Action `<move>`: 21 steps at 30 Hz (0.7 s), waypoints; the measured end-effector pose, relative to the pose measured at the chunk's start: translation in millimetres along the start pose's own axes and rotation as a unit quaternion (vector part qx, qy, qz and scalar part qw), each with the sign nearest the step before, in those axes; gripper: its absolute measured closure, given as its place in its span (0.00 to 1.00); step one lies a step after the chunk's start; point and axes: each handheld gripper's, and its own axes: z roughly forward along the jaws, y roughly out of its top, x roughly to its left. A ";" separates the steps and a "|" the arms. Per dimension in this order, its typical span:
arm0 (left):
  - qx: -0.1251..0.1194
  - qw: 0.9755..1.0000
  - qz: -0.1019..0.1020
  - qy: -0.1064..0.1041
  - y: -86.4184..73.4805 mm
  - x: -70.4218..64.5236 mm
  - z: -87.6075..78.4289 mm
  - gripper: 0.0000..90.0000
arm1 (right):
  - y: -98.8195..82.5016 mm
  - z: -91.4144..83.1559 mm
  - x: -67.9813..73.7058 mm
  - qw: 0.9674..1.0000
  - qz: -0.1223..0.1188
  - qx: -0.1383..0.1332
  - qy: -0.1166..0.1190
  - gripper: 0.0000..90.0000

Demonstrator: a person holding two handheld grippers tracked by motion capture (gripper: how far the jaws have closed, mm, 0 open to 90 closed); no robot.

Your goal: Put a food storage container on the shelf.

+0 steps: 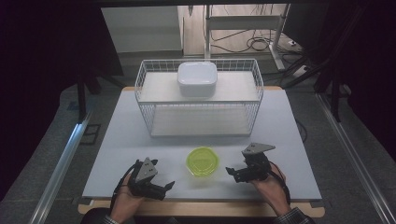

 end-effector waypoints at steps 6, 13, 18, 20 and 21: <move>0.002 1.000 0.002 0.000 0.1 -0.9 1.3 0.03 | 5.2 0.4 2.9 1.000 0.014 -0.003 0.016 0.05; 0.006 1.000 0.006 0.000 0.2 -1.7 2.4 0.03 | 14.4 2.9 3.9 0.999 0.044 0.003 0.031 0.06; 0.008 1.000 0.008 0.001 0.2 -2.2 3.4 0.03 | 24.2 3.9 2.6 0.996 0.069 0.001 0.051 0.20; 0.008 1.000 0.009 0.001 0.2 -2.6 3.6 0.03 | 27.7 6.9 1.0 0.994 0.084 0.004 0.065 0.26; 0.008 1.000 0.010 0.002 0.2 -2.8 3.7 0.03 | 28.7 8.1 0.5 0.994 0.090 0.003 0.068 0.28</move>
